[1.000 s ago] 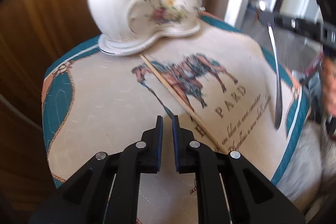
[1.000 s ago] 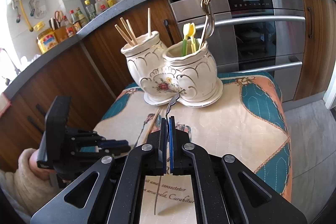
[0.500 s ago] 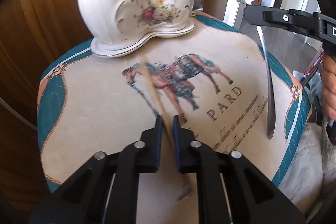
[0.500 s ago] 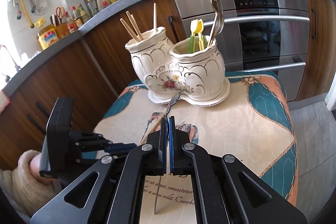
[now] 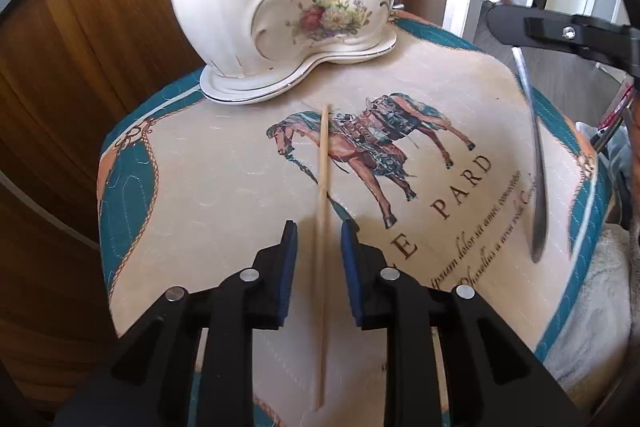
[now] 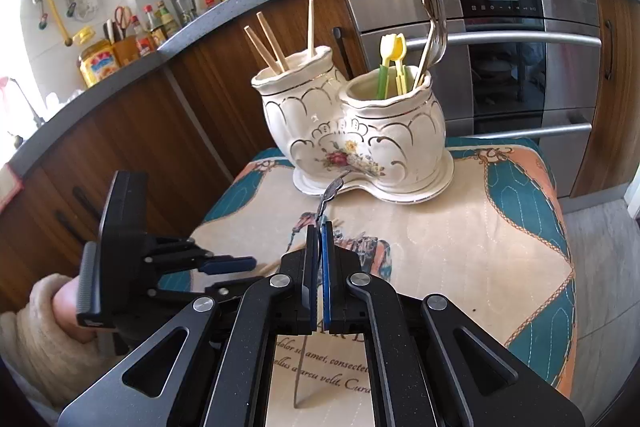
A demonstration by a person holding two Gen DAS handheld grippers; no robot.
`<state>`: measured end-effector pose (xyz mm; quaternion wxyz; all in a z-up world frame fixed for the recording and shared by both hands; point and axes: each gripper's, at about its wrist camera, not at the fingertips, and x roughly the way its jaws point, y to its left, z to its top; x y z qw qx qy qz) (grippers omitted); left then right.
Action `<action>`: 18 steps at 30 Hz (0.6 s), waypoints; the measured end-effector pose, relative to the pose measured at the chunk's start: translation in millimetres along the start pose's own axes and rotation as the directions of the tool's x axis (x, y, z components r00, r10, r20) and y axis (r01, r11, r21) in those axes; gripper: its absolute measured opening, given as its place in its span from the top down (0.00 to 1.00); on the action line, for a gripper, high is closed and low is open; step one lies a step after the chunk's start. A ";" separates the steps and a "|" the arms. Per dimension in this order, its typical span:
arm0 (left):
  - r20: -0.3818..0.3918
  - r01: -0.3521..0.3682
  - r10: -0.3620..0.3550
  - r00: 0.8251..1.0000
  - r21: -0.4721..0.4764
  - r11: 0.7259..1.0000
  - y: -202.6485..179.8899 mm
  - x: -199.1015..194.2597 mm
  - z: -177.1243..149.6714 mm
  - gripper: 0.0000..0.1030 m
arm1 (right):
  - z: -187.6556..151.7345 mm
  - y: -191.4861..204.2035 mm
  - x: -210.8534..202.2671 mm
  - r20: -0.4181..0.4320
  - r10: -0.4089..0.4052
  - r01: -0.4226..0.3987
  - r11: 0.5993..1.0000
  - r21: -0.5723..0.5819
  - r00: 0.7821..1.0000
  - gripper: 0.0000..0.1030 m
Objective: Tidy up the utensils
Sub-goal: 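Grasp the last wooden chopstick on the cloth with the left tool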
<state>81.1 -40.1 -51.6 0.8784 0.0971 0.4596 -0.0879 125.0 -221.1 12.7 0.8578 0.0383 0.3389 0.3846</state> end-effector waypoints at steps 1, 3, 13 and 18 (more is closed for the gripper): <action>0.004 -0.004 0.004 1.000 0.002 1.000 -1.0 0.1 -0.3 0.79 | 0.0 -0.3 -0.1 -0.001 0.000 0.000 1.000 0.001 1.000 0.97; 0.007 0.006 -0.006 1.000 0.011 1.000 -1.9 -1.3 -2.1 0.94 | -0.1 -1.3 -1.2 0.004 0.001 -0.001 1.000 0.005 1.000 0.97; 0.096 0.040 -0.040 0.995 0.001 0.999 5.1 -35.7 -14.0 0.95 | 4.1 4.0 -21.0 0.126 -0.012 0.013 1.000 -0.009 0.992 0.97; 0.268 0.089 -0.086 0.960 0.000 0.996 5.3 -78.0 -20.8 0.95 | 9.8 11.1 -33.0 0.216 -0.058 0.066 0.997 -0.030 0.975 0.97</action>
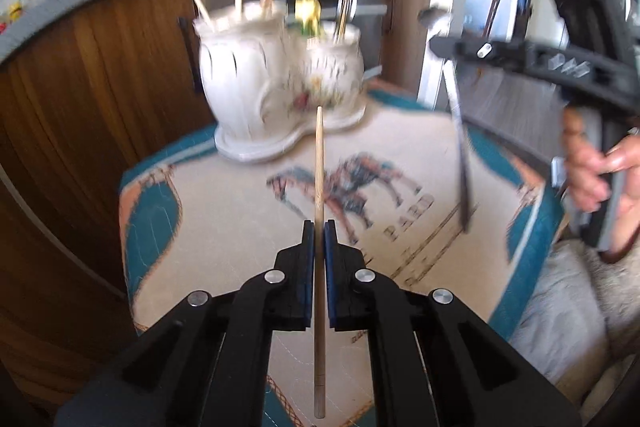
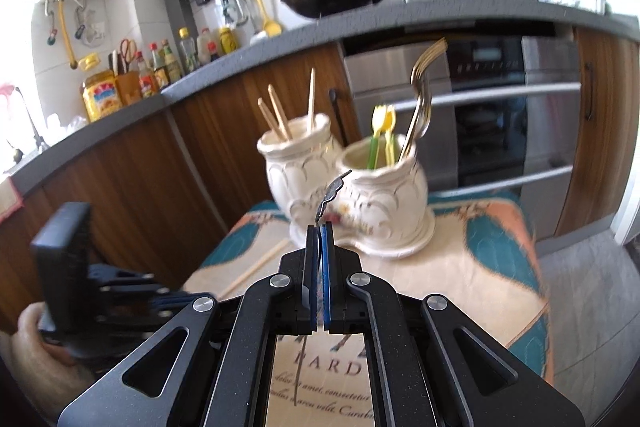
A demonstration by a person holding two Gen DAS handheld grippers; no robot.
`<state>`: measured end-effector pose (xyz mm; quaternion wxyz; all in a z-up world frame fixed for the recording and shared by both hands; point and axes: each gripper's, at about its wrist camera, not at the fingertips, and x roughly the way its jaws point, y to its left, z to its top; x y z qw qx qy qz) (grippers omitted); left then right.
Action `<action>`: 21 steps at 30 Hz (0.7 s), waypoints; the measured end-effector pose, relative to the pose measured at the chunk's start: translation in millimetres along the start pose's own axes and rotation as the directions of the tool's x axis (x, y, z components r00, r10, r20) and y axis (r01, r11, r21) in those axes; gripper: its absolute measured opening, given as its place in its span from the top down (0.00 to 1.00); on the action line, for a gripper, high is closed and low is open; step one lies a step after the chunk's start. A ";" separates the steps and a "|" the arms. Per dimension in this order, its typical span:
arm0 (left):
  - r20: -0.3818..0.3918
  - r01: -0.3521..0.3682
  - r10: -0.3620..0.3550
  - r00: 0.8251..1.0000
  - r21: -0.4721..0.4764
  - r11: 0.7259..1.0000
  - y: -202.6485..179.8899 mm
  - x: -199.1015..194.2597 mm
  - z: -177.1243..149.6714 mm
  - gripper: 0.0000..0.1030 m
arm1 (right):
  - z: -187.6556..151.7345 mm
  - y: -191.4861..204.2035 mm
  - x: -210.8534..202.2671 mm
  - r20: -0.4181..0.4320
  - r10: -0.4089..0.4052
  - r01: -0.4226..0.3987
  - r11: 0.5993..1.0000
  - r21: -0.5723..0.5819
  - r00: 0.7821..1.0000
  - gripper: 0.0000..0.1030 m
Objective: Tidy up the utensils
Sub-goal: 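Grasp the last wooden chopstick on the cloth with the left tool, then carry chopstick into tall cup with left tool while right carries silver spoon into short cup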
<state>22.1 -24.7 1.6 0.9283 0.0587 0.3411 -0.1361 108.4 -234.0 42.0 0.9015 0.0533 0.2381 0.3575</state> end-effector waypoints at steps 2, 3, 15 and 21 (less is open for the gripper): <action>0.069 0.020 -0.020 0.997 0.002 1.000 -1.0 -15.8 1.3 0.95 | 3.4 2.9 -4.1 0.041 -0.042 0.043 0.999 -0.012 0.998 0.97; 0.122 0.025 -0.027 0.992 0.011 1.000 -2.1 -24.9 3.1 0.95 | 5.1 4.7 -5.6 0.058 -0.054 0.056 0.998 -0.018 0.997 0.97; 0.413 0.013 0.026 0.911 -0.091 0.996 30.5 -45.6 68.7 0.95 | 52.4 12.7 8.6 0.201 -0.173 0.189 0.980 -0.061 0.964 0.97; 0.510 -0.004 0.106 0.853 -0.199 0.980 61.4 -24.9 107.3 0.95 | 82.6 -0.8 17.8 0.319 -0.231 0.244 0.970 -0.001 0.919 0.97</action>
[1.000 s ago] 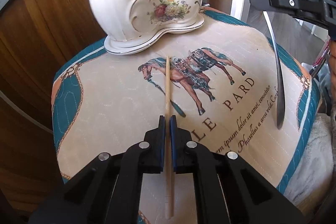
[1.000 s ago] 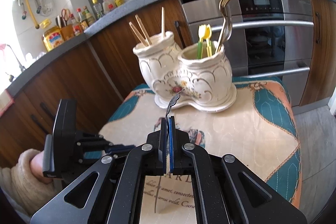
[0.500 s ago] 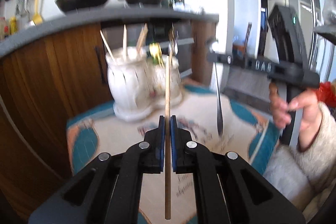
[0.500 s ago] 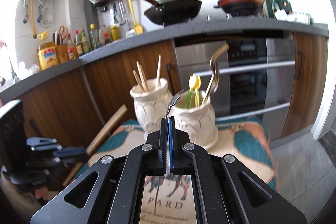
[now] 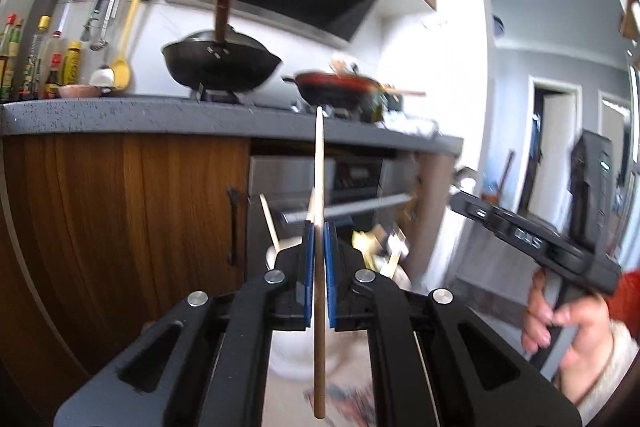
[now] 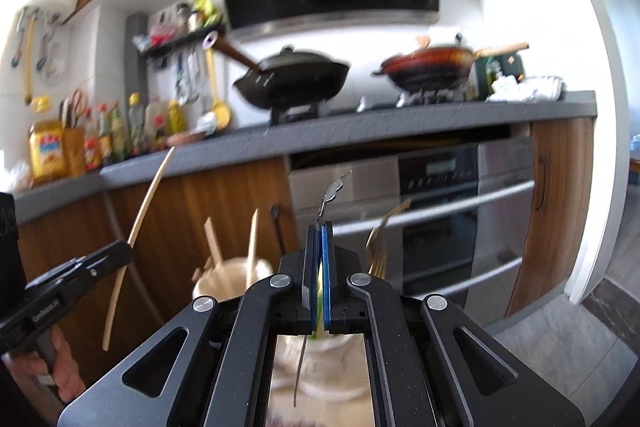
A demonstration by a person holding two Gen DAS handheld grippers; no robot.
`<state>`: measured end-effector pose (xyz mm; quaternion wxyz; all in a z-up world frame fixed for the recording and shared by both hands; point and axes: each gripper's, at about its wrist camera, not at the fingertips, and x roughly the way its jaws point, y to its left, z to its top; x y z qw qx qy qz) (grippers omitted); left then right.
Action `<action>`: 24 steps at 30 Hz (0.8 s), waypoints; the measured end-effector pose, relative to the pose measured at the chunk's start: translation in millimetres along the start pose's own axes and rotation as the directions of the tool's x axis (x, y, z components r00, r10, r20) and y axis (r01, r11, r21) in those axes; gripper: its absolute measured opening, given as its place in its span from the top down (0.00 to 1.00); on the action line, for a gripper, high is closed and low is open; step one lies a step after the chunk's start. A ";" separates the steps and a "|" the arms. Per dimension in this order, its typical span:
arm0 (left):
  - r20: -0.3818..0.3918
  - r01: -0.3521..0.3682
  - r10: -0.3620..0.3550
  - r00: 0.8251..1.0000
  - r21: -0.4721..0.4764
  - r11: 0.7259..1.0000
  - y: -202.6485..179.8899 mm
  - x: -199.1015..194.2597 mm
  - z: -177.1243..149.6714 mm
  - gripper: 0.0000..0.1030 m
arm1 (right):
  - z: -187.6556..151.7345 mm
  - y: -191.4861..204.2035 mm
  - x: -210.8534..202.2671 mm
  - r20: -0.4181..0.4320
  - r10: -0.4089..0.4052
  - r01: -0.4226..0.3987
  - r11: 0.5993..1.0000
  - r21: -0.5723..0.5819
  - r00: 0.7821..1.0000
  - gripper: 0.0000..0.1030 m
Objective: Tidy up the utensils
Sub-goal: 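Carry chopstick into tall cup with left tool while right carries silver spoon into short cup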
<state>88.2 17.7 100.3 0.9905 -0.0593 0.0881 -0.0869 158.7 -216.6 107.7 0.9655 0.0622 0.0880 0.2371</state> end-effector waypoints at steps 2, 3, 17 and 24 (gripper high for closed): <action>0.038 0.000 0.001 0.999 -0.039 0.999 6.4 14.3 9.5 0.95 | 4.4 -2.5 3.8 0.058 -0.030 0.030 1.000 -0.002 0.998 0.97; 0.053 0.007 -0.004 0.999 -0.055 0.998 9.1 16.4 13.1 0.95 | 6.2 -4.1 6.1 0.086 -0.042 0.043 0.999 -0.002 0.995 0.97; 0.119 0.016 -0.006 0.993 -0.084 0.996 8.6 86.7 16.4 0.95 | 2.6 -13.0 42.1 0.124 0.013 -0.014 1.000 0.006 0.992 0.97; 0.075 0.048 -0.042 0.996 -0.079 0.996 9.9 92.5 -1.3 0.95 | -8.4 -13.8 55.8 0.055 0.021 -0.022 1.000 0.019 0.998 0.97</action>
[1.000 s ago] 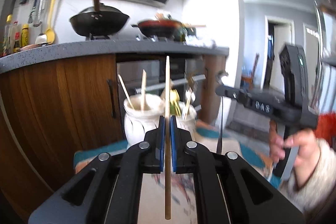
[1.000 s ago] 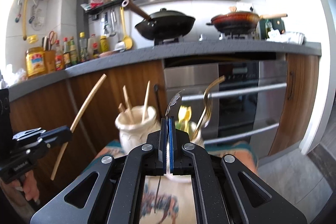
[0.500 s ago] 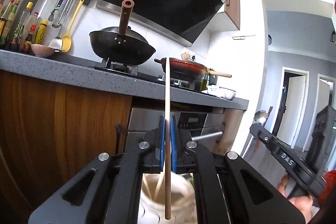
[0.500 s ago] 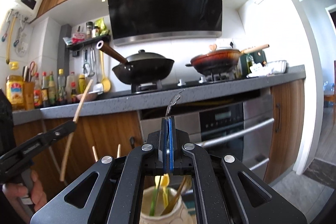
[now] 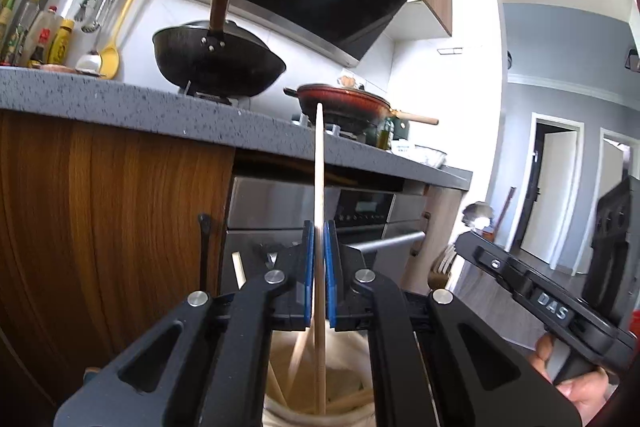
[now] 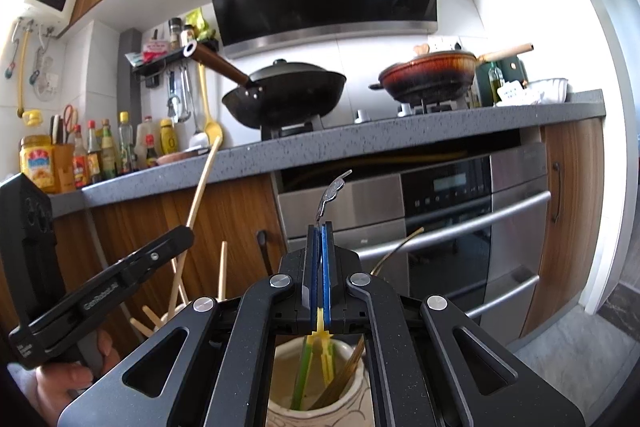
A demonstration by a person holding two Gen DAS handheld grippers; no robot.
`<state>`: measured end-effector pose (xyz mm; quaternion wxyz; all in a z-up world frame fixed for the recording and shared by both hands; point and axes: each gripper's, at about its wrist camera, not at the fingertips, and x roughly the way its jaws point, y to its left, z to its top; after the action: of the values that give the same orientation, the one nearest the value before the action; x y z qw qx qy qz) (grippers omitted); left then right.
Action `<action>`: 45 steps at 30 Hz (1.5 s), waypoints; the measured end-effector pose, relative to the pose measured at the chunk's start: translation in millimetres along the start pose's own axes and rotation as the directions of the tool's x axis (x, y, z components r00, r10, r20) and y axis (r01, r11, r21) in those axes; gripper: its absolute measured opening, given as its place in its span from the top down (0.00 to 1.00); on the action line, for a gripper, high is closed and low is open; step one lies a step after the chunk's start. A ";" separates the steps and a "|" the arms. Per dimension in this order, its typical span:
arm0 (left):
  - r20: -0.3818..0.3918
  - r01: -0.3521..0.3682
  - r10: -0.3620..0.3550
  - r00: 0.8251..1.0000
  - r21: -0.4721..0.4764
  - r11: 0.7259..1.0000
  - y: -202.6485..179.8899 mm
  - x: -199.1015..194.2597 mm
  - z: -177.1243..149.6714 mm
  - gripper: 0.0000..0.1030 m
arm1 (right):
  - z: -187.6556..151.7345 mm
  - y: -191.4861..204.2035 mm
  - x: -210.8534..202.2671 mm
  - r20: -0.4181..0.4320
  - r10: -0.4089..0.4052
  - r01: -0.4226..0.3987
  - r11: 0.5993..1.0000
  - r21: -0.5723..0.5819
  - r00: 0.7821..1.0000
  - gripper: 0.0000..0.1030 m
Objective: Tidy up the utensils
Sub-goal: 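Carry chopstick into tall cup with left tool while right carries silver spoon into short cup, then open both tools to release the chopstick and the silver spoon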
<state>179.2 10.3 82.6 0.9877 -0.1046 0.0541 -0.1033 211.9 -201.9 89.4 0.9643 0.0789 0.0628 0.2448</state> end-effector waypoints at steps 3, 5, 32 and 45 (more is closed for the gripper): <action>-0.009 0.002 -0.002 1.000 0.004 1.000 2.3 -10.7 -5.8 0.95 | -3.8 -0.3 2.6 -0.016 -0.003 0.003 1.000 -0.001 1.000 0.97; -0.014 -0.001 0.001 1.000 0.004 1.000 3.8 -19.1 -9.0 0.95 | -6.7 0.4 3.2 -0.025 -0.001 0.001 1.000 -0.008 1.000 0.97; -0.093 -0.006 0.003 0.996 -0.036 0.999 23.4 -59.8 -27.9 0.53 | -44.3 11.1 15.3 -0.194 0.027 -0.044 0.996 -0.081 0.981 0.75; -0.120 -0.079 0.077 0.990 -0.008 0.997 15.4 -94.5 -52.3 0.19 | -70.8 17.4 -44.9 -0.273 -0.011 -0.012 0.996 -0.084 0.962 0.49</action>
<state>83.6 35.2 36.4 0.9853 -0.1023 0.1177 -0.0704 153.3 -199.8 27.0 0.9488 0.0035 0.1850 0.2561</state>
